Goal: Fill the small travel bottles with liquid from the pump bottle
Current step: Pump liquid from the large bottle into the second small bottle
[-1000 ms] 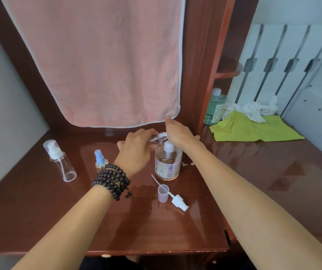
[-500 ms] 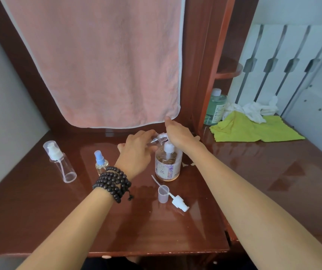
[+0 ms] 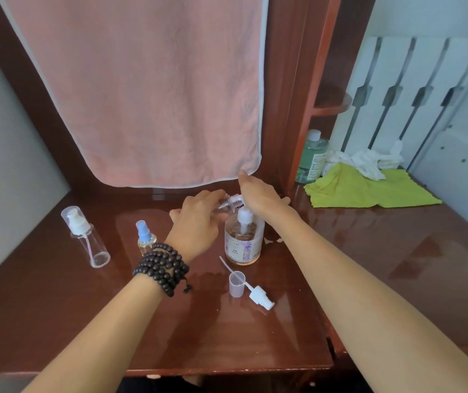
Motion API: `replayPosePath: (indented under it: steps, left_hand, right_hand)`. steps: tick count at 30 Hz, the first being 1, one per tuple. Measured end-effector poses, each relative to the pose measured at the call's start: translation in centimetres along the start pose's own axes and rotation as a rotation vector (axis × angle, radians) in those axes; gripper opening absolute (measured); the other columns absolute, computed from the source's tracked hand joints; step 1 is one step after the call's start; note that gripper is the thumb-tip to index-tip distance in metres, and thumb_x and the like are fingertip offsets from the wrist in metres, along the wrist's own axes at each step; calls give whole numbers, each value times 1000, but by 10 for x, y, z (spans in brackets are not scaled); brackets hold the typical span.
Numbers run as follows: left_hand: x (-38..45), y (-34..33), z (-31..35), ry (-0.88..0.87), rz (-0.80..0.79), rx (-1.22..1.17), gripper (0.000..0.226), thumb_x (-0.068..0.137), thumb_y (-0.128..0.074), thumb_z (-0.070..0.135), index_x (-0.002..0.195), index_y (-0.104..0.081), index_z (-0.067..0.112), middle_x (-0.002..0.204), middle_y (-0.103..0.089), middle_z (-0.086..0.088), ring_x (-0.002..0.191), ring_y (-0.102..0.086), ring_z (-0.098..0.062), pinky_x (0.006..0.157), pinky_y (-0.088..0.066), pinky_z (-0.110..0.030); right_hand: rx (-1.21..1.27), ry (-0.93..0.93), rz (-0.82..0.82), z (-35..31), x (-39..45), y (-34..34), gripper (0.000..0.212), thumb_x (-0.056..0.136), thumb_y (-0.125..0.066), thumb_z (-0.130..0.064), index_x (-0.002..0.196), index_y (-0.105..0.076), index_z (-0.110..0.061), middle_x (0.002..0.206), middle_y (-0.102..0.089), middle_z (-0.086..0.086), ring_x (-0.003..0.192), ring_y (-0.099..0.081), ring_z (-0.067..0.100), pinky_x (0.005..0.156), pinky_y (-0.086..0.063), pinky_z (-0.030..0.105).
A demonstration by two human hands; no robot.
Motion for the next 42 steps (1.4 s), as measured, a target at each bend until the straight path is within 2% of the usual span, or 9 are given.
replayPosePath:
  steps: [7, 11, 16, 25, 35, 42]
  left_hand:
    - [-5, -11, -2, 37, -11, 12, 37, 93, -56, 18, 128, -52, 31, 116, -55, 9, 109, -49, -22, 82, -28, -41]
    - [-5, -9, -2, 53, -26, -4, 39, 94, -56, 18, 131, -51, 31, 121, -55, 10, 114, -48, -21, 85, -26, -40]
    - [-2, 0, 1, 16, -4, -19, 37, 94, -56, 22, 129, -51, 32, 118, -55, 11, 114, -47, -20, 83, -28, -39]
    - [-7, -13, -2, 64, -22, -29, 38, 94, -56, 17, 129, -51, 31, 120, -56, 9, 114, -49, -20, 84, -26, -38]
    - [-4, 0, 2, 27, -16, -52, 37, 94, -55, 22, 129, -51, 32, 117, -54, 10, 116, -47, -20, 82, -26, -39]
    - [-8, -15, -3, 66, -26, -46, 38, 93, -55, 16, 128, -51, 31, 119, -55, 10, 116, -49, -21, 83, -27, -40]
  right_hand:
    - [-17, -30, 2, 10, 7, -16, 62, 107, -8, -43, 148, -49, -23, 153, -47, 12, 145, -34, 37, 116, -6, 62]
    - [-24, -35, 4, 10, 5, -17, 65, 107, -7, -48, 152, -44, -20, 156, -44, 12, 148, -30, 36, 118, -4, 61]
    - [26, 5, -27, 2, 1, 0, 68, 104, -5, -59, 156, -38, -29, 158, -42, 11, 150, -28, 37, 118, -4, 60]
    - [26, -33, 15, 14, 5, -17, 63, 106, -7, -50, 153, -41, -25, 157, -44, 11, 150, -28, 37, 118, 0, 63]
    - [79, -11, -2, 6, 6, -5, 71, 102, -6, -65, 157, -35, -30, 161, -39, 8, 151, -29, 36, 121, -9, 62]
    - [100, -47, -5, 16, 3, -16, 62, 107, -10, -51, 154, -42, -26, 159, -42, 10, 150, -28, 36, 120, -2, 59]
Point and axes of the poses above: each hand's wrist, its own x-axis towards the middle knuckle, its own y-axis out of the back of the hand, z = x × y, the point moved 1 cm from there along x, towards the middle knuckle
